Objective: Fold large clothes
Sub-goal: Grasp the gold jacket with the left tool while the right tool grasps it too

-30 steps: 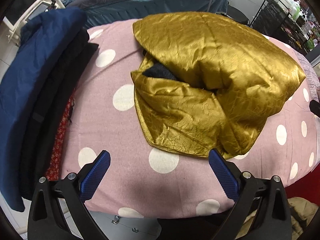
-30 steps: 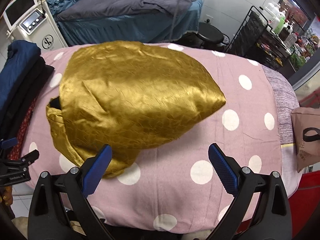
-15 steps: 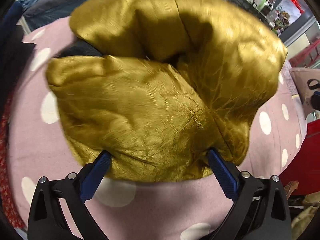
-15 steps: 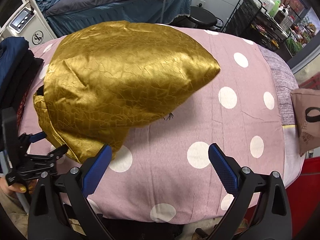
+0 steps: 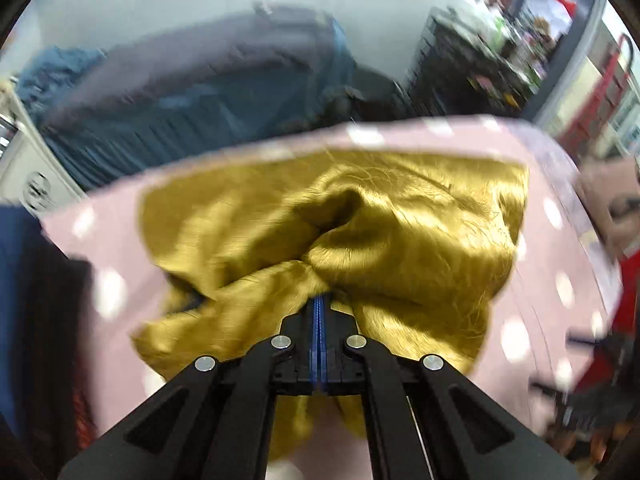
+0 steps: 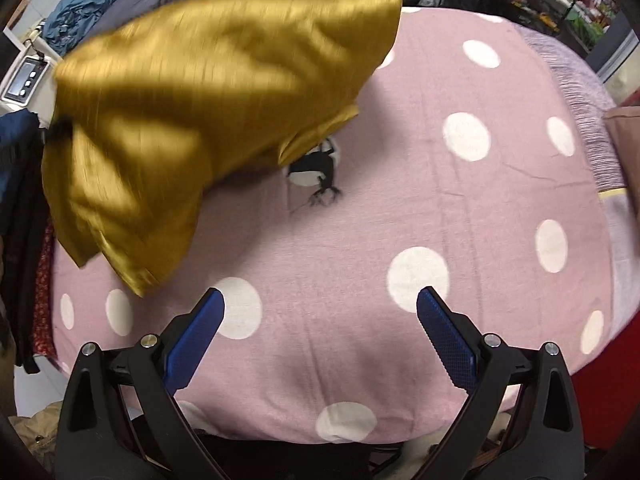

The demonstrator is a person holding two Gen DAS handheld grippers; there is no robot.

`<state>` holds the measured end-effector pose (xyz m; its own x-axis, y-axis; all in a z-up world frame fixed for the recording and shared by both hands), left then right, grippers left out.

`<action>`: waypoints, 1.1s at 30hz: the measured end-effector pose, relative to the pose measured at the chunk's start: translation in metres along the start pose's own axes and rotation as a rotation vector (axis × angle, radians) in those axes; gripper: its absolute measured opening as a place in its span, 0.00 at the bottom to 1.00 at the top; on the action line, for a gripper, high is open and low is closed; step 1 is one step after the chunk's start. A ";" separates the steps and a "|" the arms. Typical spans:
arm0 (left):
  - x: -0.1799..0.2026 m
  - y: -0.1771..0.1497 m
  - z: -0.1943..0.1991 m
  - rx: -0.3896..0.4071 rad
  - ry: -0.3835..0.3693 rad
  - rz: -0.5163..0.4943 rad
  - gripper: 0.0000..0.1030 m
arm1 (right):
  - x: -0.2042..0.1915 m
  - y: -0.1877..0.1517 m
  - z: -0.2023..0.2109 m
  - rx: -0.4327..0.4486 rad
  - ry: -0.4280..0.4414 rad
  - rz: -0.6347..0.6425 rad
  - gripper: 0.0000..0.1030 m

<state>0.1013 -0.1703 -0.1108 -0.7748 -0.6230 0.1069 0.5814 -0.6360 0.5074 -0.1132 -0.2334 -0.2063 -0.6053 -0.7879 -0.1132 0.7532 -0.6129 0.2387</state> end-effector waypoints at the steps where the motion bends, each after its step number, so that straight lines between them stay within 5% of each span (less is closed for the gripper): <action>1: -0.007 0.014 0.006 0.041 0.029 0.010 0.00 | -0.007 0.002 -0.003 0.006 0.029 0.014 0.93; 4: -0.042 0.058 -0.001 0.089 0.129 0.053 0.00 | -0.022 0.008 -0.015 0.005 0.094 0.045 0.93; 8: -0.062 0.062 -0.020 -0.042 0.130 0.088 0.03 | -0.054 0.022 -0.031 -0.016 0.236 0.088 0.93; 10: -0.055 0.052 -0.015 -0.063 0.025 0.093 0.52 | -0.071 0.027 -0.035 -0.019 0.304 0.093 0.93; 11: -0.054 0.043 -0.013 -0.068 0.014 0.094 0.93 | -0.076 0.026 -0.038 -0.023 0.330 0.084 0.93; 14: -0.053 -0.004 0.000 -0.037 0.009 0.071 0.94 | -0.088 0.021 -0.050 -0.065 0.414 0.069 0.93; 20: -0.067 -0.125 -0.009 -0.193 0.045 0.046 0.94 | -0.087 0.001 -0.076 -0.134 0.446 0.046 0.93; 23: -0.067 -0.152 -0.037 -0.246 0.044 -0.005 0.94 | -0.102 0.006 -0.081 -0.099 0.566 0.009 0.93; 26: -0.058 -0.157 -0.072 -0.272 0.082 -0.017 0.92 | -0.112 0.012 -0.084 -0.076 0.602 -0.012 0.93; 28: -0.047 -0.147 -0.088 -0.287 0.085 0.032 0.82 | -0.119 0.019 -0.090 -0.059 0.599 -0.024 0.90; 29: -0.043 -0.140 -0.092 -0.297 0.086 0.062 0.70 | -0.121 0.023 -0.092 -0.061 0.576 -0.023 0.83; 31: -0.032 -0.121 -0.092 -0.319 0.058 0.117 0.53 | -0.122 0.034 -0.089 -0.049 0.558 -0.036 0.38; 33: -0.019 -0.102 -0.081 -0.296 0.020 0.087 0.34 | -0.117 0.048 -0.075 -0.018 0.581 -0.069 0.22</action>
<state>0.0766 -0.1302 -0.2337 -0.7155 -0.6881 0.1211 0.6949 -0.6829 0.2253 0.0131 -0.1748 -0.2541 -0.4162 -0.6463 -0.6396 0.7244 -0.6608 0.1964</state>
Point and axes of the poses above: each gripper's, at about its wrist camera, not at the fingertips, and z roughly against the way its jaws point, x to its right, y to its top, the point moved 9 cm from there along -z, roughly the way its jaws point, and after that the axes turned 7 degrees about z, right-handed, at the moved point
